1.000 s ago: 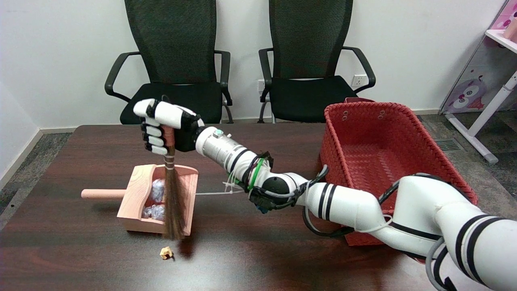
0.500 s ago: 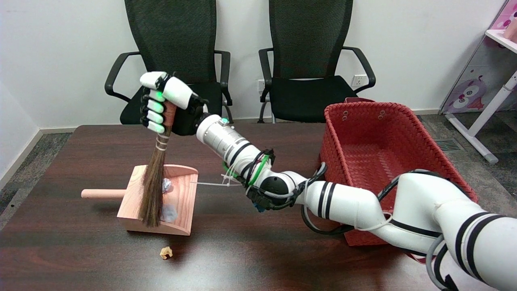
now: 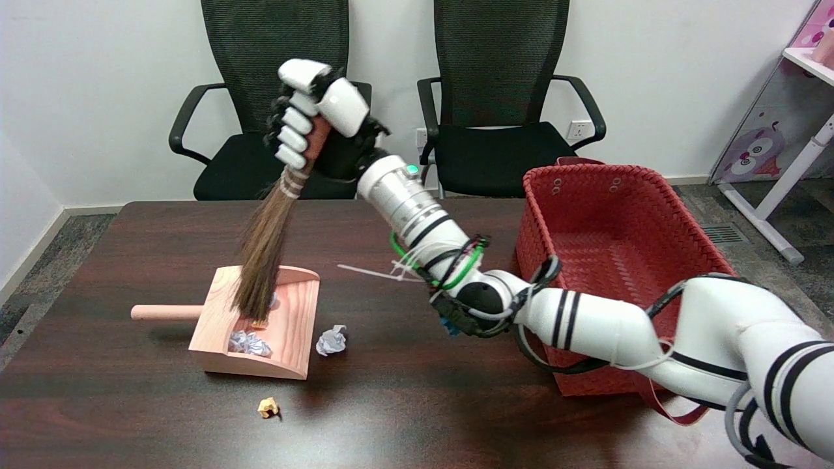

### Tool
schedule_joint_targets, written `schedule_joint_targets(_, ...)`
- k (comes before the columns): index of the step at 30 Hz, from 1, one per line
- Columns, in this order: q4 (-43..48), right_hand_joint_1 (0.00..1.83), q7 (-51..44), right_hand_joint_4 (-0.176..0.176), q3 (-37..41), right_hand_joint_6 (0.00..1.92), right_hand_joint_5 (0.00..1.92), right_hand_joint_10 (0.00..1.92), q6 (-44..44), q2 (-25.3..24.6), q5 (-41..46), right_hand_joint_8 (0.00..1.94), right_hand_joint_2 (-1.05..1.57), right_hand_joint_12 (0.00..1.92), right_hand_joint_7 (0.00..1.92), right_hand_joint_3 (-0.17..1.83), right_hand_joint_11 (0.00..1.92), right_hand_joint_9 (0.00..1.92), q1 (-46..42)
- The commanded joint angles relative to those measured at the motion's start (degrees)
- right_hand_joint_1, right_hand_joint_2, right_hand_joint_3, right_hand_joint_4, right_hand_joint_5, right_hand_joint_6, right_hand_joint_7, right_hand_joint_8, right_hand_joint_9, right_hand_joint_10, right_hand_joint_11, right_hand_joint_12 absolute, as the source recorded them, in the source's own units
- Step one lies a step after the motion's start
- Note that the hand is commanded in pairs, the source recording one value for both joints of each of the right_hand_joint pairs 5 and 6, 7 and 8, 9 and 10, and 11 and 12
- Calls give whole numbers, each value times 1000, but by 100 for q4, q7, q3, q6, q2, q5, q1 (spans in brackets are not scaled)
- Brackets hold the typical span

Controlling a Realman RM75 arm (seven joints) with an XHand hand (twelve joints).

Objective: Sweep the paper ball into the dustpan.

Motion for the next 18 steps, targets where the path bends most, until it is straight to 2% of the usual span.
schedule_joint_targets(1, -1032, 802, -234, -9, 627, 1920, 1920, 1920, -880, 1161, -862, 1920, 1305, 1920, 1920, 1729, 1920, 1920, -657)
schedule_joint_targets(5, -1196, 788, -1182, 1, 992, 1920, 1920, 1920, -880, 1266, -831, 1920, 1408, 1920, 1920, 1833, 1920, 1920, -1004)
schedule_joint_targets(10, -1504, 789, -1756, 19, 1585, 1920, 1920, 1920, -837, 1329, -822, 1920, 1513, 1920, 1920, 1833, 1920, 1920, -1483)
schedule_joint_targets(14, -1655, 792, -2349, 21, 1684, 1920, 1920, 1920, -880, 1382, -898, 1920, 1524, 1920, 1920, 1833, 1920, 1920, -1674)
schedule_joint_targets(18, -1990, 789, -3738, 27, 1799, 1920, 1920, 1920, -888, 1442, -849, 1920, 1555, 1920, 1920, 1833, 1920, 1920, -2020)
